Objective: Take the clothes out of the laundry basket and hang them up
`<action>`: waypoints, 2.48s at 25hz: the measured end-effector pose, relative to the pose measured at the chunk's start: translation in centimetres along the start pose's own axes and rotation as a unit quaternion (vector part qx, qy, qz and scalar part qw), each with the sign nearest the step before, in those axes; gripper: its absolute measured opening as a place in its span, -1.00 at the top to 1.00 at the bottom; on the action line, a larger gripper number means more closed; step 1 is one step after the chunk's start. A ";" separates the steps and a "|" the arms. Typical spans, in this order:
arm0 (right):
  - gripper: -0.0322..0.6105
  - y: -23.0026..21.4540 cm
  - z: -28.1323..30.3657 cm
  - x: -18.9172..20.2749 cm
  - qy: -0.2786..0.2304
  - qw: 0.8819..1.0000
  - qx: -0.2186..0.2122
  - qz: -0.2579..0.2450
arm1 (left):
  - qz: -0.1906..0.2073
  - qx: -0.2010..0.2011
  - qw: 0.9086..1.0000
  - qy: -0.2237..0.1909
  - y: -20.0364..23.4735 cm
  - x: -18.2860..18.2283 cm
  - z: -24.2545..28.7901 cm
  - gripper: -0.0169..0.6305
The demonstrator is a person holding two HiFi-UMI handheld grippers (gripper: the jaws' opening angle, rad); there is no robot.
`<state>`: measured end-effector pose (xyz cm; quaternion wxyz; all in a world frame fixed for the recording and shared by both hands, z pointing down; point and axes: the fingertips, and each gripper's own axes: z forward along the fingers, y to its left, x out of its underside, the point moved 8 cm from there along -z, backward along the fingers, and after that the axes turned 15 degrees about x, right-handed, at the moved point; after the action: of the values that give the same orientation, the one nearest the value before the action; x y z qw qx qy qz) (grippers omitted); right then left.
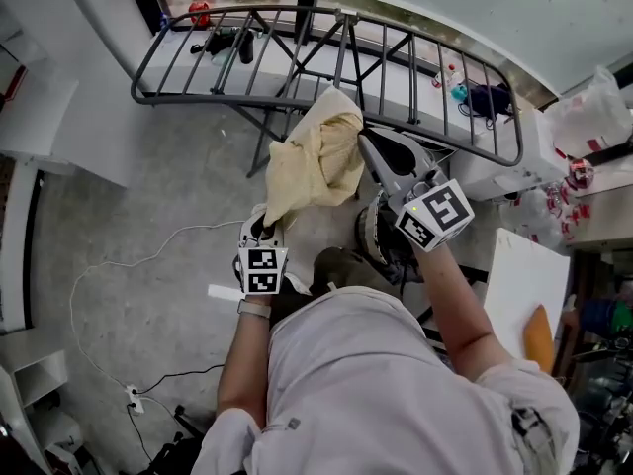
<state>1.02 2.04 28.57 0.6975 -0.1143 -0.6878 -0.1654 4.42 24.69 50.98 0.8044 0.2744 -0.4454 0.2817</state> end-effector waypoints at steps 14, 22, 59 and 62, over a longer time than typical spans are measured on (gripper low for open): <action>0.85 1.1 3.5 2.8 0.046 0.997 0.058 -0.024 | 0.068 -0.117 0.985 -0.109 11.5 -10.0 -13.1 0.81; 0.85 -1.2 9.7 1.9 0.026 0.996 0.083 0.014 | 0.121 -0.123 0.979 -0.108 16.8 -16.1 -12.9 0.75; 0.85 -18.8 49.3 6.7 0.123 0.956 0.254 0.080 | 0.137 0.064 0.987 0.049 54.9 -39.5 23.7 0.75; 0.84 -18.8 51.2 8.9 0.151 0.947 0.272 0.087 | 0.111 0.090 0.986 0.087 57.2 -36.9 26.4 0.73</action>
<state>-53.48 3.90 37.56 0.8094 0.0464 -0.5808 0.0735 -66.77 38.23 41.69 0.7758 0.2689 -0.3744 0.4309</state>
